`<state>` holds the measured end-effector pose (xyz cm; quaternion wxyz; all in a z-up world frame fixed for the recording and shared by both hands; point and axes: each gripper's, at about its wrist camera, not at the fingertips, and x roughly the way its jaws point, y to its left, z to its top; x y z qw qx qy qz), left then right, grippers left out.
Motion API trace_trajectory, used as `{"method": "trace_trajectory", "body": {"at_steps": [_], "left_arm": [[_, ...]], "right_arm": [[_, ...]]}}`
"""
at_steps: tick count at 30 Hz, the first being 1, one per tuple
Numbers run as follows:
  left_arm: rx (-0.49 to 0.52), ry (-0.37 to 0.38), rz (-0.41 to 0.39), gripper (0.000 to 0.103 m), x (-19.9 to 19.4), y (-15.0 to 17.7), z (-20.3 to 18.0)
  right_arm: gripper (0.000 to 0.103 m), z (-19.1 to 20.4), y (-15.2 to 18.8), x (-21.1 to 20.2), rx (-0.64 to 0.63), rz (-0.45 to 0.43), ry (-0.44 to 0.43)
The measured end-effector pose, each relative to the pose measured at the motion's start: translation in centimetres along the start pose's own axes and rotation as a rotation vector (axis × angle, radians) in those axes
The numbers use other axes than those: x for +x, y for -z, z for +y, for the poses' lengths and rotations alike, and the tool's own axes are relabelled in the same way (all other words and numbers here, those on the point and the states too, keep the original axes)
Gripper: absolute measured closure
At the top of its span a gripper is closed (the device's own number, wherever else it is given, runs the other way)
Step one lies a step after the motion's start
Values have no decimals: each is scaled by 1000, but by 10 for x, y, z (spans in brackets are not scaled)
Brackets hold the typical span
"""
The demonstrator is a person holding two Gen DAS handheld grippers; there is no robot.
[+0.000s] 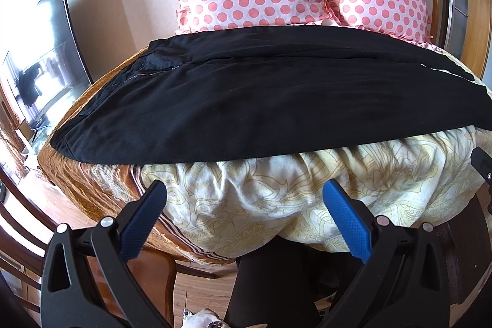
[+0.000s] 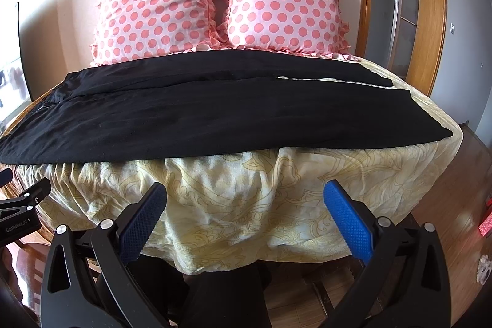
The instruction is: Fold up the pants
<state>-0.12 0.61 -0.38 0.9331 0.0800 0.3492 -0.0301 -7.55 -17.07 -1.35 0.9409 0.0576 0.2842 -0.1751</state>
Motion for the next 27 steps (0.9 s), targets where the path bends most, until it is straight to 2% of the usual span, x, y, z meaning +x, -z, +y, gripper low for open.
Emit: {"method": "trace_trajectory", "body": {"at_steps": [27], "left_arm": [[-5,-3,0,2,0,1,4]], "right_arm": [[1,-6,-1,-2,7,-4,2]]}}
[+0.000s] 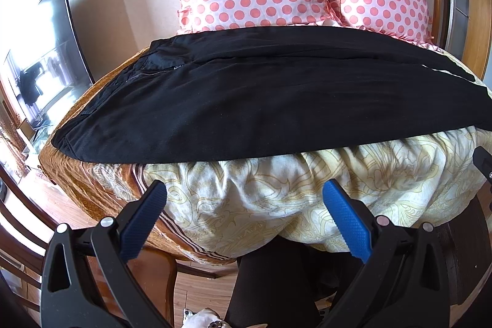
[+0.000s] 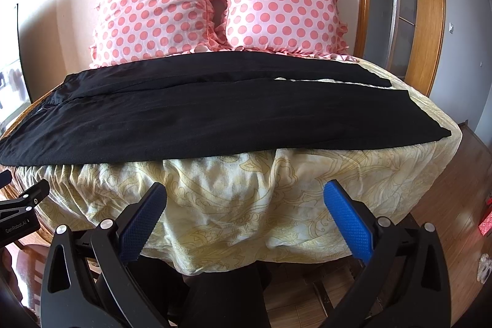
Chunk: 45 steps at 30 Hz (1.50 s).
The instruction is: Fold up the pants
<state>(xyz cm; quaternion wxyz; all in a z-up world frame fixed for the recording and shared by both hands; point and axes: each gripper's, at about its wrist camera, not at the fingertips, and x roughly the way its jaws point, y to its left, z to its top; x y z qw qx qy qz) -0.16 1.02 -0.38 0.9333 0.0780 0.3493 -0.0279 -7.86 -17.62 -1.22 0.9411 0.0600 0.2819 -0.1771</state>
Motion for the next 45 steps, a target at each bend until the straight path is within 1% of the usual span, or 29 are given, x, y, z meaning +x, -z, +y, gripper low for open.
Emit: {"method": "trace_trajectory", "body": {"at_steps": [45], "left_arm": [[1,0,2,2,-1,2,-2]], "right_arm": [[1,-6,-5,0,9,-1,2]]}}
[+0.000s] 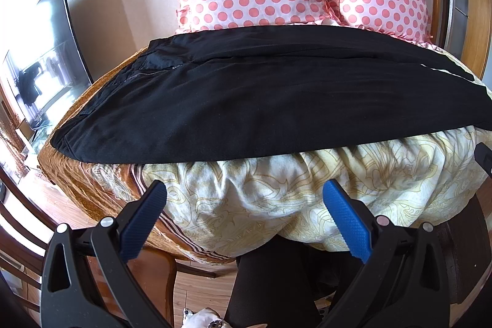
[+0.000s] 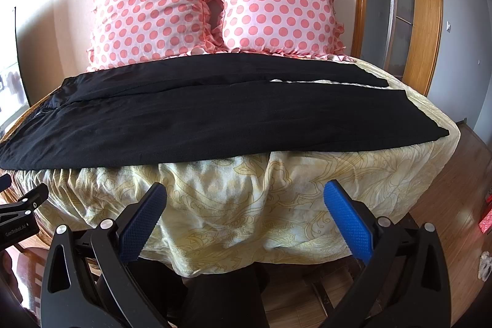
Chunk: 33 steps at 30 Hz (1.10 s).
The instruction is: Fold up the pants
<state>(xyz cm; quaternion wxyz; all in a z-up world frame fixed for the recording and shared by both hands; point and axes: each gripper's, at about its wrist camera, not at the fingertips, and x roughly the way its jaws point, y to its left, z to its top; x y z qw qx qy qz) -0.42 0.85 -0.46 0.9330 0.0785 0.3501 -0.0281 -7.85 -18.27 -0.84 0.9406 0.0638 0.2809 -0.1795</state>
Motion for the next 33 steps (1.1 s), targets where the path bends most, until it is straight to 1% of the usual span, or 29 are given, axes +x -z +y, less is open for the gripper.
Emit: {"method": "trace_trajectory", "body": {"at_steps": [12,15,18,21,23,25,27,31,33], "left_arm": [[-2,-1,1,2,-1,-1,-1],[-1,2,2,2,-2,-7,2],[-6,20,-10,2,-7,-19,7],[-41,64,-33,2,-16,-39,18],[-76,88,-46,2,-19,-56,27],[-102,106,-59,2,-19,-74,34],[-107,96,-69,2,-13,-92,37],[-101,53,-54,2,12,-117,36],[-112,54,-37,2,27,-127,37]], "right_arm": [[1,-2,-2,0,1,-5,1],[1,-4,-6,0,-6,-11,8],[1,-12,-21,-2,-9,-40,26],[1,-33,-53,0,-2,-94,69],[1,-55,-82,11,28,-110,112],[1,-81,-117,34,82,-84,123],[1,-111,-154,65,151,-45,147],[1,-168,-220,146,253,55,282],[1,-189,-242,189,250,107,393]]}}
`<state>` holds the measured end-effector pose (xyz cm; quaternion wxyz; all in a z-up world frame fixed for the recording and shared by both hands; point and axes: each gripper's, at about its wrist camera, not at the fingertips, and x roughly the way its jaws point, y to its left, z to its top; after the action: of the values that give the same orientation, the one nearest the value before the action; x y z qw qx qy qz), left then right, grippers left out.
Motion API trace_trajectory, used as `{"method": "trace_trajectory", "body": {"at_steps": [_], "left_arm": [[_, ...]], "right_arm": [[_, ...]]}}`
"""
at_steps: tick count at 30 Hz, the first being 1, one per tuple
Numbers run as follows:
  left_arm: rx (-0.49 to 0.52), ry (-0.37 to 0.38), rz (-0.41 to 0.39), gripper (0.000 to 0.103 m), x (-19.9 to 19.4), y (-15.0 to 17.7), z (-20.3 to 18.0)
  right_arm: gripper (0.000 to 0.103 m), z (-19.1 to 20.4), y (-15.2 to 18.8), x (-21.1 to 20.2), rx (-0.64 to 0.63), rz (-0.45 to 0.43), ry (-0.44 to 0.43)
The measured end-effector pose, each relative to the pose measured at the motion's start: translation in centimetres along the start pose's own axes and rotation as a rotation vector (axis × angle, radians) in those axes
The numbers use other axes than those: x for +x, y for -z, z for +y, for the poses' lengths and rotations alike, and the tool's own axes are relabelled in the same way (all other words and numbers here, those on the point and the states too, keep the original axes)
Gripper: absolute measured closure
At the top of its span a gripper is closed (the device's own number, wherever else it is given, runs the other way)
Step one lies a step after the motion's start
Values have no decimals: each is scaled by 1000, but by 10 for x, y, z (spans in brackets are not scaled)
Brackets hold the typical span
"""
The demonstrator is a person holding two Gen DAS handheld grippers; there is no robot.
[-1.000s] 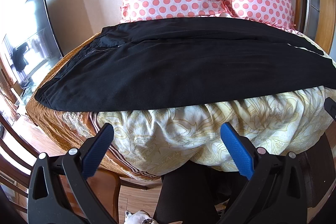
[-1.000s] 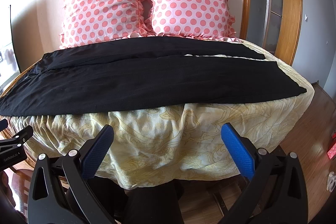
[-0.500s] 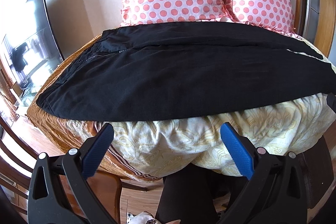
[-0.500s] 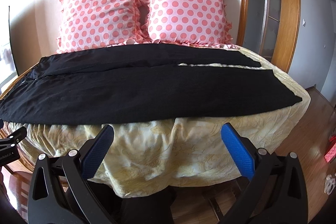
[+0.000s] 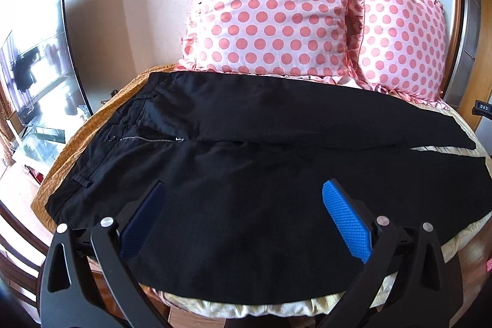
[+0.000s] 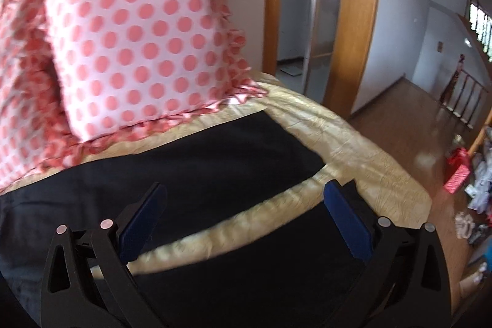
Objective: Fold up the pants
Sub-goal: 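Grasp the trouser leg hems with the right gripper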
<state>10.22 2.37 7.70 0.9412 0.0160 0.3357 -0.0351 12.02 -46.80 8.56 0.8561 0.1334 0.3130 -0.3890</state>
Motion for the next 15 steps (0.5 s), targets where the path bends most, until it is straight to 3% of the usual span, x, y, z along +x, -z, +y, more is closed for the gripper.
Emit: {"method": "trace_trajectory", "body": {"at_steps": [4,7,11,15], "left_arm": [[-40,-26,13,2,25,-14,0],[-49,-98,-1,2,39,-19,0],[37,-157,13,2,58,-23,-7],[54,-117,57,2,73,-23,-8]], "right_arm": [[1,14,-45,89,-11,91,176],[6,10,-60,146,79,204,195],[15,13,-70,193,178,292,202],[26,16,-72,215,233,321,220]]}}
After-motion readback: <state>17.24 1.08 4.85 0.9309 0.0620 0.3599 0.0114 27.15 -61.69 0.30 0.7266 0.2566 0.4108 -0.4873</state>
